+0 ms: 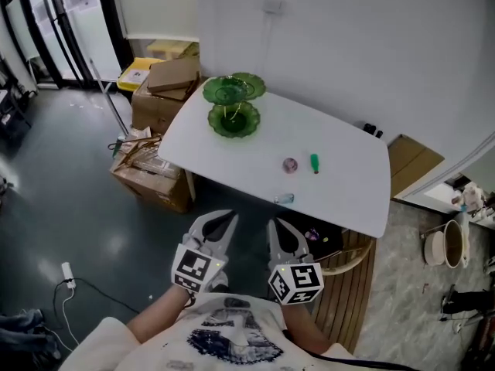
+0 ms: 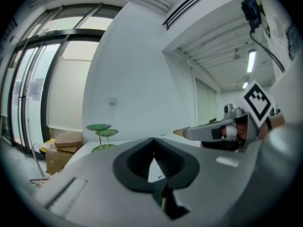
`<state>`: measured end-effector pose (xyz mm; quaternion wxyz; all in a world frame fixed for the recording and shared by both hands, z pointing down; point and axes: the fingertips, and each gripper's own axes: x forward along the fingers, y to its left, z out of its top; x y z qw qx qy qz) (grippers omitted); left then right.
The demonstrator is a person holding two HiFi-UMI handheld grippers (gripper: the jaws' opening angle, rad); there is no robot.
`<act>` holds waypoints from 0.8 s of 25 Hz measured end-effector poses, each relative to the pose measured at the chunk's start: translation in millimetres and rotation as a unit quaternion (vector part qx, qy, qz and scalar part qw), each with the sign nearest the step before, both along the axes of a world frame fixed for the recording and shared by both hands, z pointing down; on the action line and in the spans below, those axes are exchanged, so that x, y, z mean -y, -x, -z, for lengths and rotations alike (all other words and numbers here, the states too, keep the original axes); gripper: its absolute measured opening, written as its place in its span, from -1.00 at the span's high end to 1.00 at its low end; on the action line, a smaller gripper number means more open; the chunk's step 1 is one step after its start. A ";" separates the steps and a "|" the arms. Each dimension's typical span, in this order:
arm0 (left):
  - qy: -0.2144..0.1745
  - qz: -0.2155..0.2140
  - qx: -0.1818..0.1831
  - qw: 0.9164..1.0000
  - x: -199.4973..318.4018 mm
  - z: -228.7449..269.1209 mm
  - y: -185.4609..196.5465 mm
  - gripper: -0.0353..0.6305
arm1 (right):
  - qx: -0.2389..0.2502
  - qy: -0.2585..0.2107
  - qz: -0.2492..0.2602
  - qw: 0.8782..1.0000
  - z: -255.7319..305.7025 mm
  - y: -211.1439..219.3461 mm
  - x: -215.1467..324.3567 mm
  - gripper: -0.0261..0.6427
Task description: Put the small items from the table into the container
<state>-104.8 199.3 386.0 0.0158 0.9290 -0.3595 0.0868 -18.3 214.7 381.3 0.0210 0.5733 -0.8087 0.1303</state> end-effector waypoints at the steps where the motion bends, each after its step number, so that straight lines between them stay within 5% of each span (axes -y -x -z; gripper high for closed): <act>1: 0.001 -0.006 0.000 1.000 8.2 -1.6 1.1 0.93 | 0.001 0.000 -0.006 1.000 -0.4 1.0 8.0 0.93; 20: 0.044 -0.052 0.008 0.998 126.7 -43.1 -47.4 0.93 | 0.018 0.049 -0.066 0.996 -44.0 -58.7 123.9 0.93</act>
